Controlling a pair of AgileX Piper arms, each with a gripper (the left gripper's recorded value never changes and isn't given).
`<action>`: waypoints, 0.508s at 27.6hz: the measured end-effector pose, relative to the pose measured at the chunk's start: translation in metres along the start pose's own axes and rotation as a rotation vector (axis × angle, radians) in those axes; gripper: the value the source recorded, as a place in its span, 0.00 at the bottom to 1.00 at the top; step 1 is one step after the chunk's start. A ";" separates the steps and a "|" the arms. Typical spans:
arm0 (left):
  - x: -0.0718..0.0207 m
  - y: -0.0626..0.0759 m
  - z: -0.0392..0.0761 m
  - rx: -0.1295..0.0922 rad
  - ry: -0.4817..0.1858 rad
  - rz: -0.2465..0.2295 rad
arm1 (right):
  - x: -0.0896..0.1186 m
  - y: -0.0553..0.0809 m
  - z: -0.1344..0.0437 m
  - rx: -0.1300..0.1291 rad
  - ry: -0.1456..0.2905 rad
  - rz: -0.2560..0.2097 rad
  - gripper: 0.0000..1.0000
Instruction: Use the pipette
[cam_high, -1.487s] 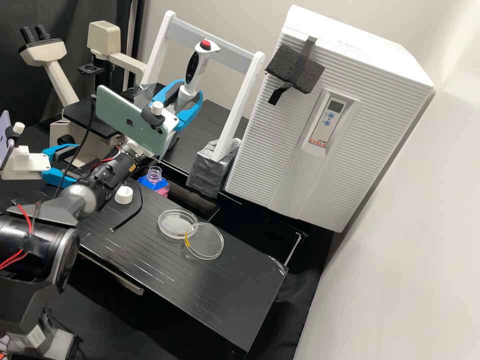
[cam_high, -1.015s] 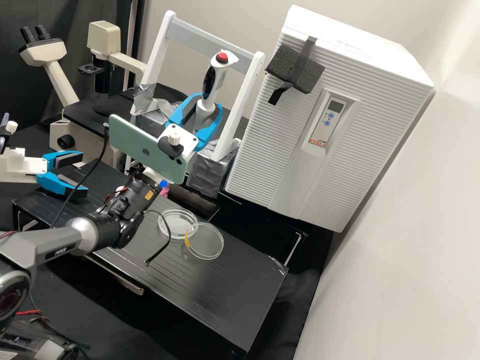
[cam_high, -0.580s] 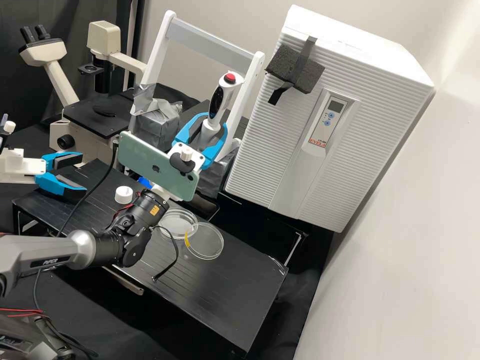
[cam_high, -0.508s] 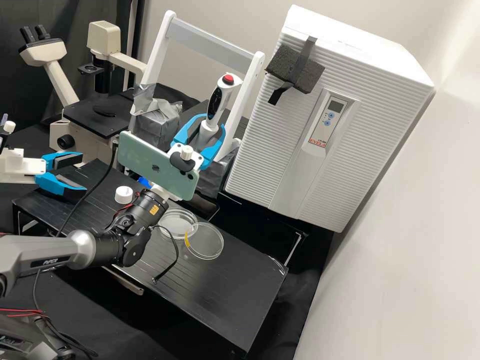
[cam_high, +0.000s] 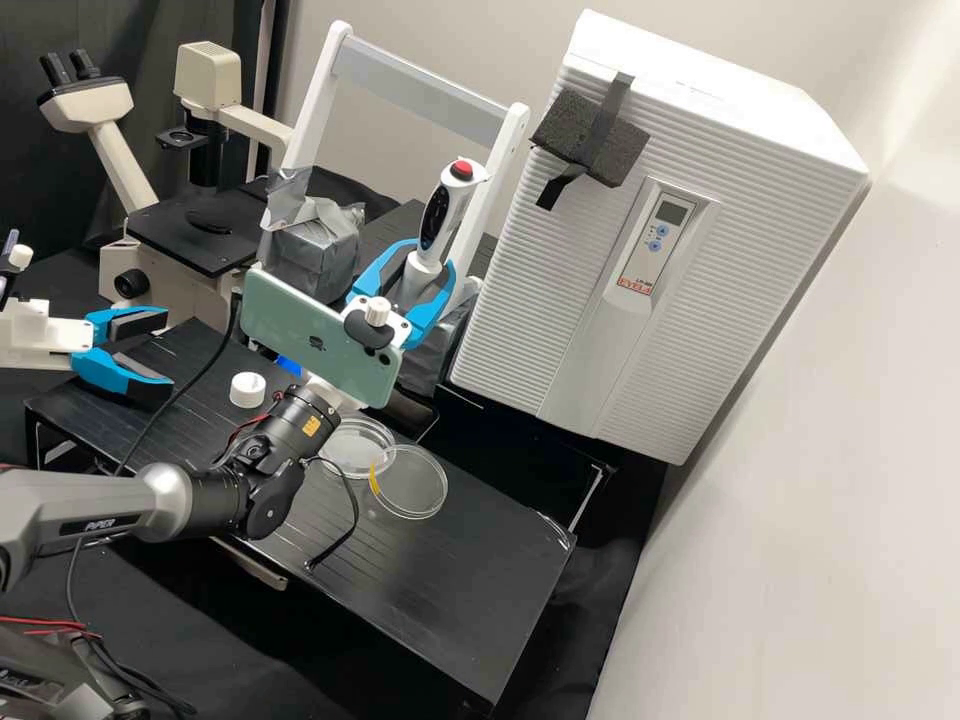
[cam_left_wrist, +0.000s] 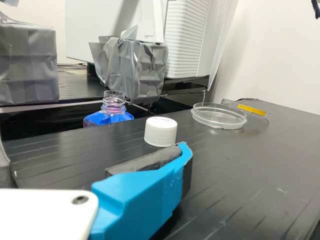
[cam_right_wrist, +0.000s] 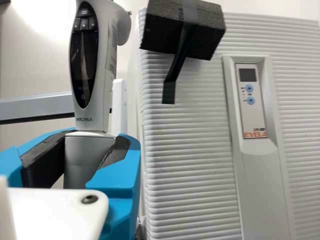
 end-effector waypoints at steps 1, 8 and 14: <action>0.0002 -0.001 0.000 -0.001 0.001 -0.002 | 0.000 0.000 0.000 0.000 0.000 0.000 0.00; 0.0034 0.000 0.002 0.002 -0.013 -0.001 | -0.002 0.000 0.002 -0.003 -0.006 -0.002 0.00; 0.0061 0.002 0.005 0.004 -0.024 0.006 | -0.003 0.001 0.005 -0.014 -0.021 -0.004 0.00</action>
